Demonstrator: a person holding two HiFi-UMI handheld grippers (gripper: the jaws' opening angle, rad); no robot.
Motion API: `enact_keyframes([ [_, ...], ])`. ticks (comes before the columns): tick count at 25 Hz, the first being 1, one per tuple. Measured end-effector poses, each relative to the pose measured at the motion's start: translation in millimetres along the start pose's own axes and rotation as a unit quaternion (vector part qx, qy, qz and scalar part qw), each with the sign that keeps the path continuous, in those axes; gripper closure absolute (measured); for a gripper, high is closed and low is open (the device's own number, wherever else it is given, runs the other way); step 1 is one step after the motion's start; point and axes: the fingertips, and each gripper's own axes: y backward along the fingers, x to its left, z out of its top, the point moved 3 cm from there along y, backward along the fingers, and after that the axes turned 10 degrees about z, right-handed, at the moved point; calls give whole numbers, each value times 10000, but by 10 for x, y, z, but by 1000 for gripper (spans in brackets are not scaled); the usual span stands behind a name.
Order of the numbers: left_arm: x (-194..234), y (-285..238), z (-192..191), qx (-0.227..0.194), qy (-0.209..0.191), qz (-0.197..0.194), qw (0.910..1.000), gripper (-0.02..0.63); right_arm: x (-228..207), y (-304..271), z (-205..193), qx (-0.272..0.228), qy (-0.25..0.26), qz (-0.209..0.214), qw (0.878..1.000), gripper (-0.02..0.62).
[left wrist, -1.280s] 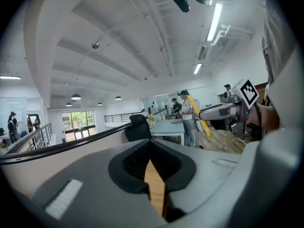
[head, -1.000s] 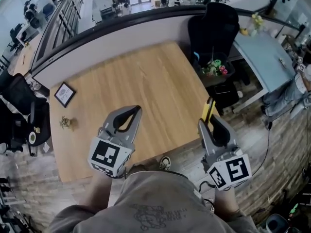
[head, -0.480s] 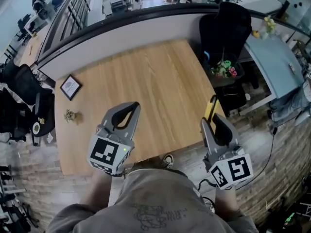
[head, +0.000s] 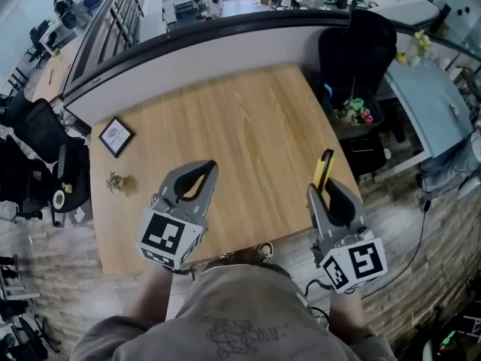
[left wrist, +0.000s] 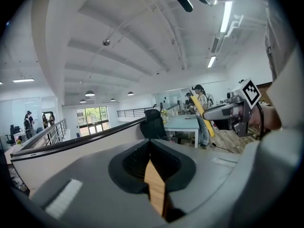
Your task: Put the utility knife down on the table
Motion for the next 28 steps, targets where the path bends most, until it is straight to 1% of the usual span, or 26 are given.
enact_keyframes([
  [4,140,-97,-96,-4,191,-3,9998,604,-78,-213,-95,160,28,-109,9998,472],
  [9,271,-352,-317,210,206,-20,9996,604,-251,-601,-268,490,28,-52,9988,472],
  [14,412,-653,-624,486,478,-100,9976,604,-481,-1125,-559,822,-225,77,9963,471],
  [17,498,-852,-857,734,554,-104,9957,604,-666,-1436,-838,1134,-405,53,9927,472],
  [21,575,-1073,-1204,1017,799,-107,9915,604,-806,-1790,-1312,1586,-620,21,9854,471],
  [25,607,-1274,-1550,1290,967,-57,9869,604,-886,-2066,-1801,2024,-842,52,9757,471],
  [28,621,-1369,-1833,1534,988,-79,9832,604,-936,-2227,-2151,2374,-934,45,9669,471],
])
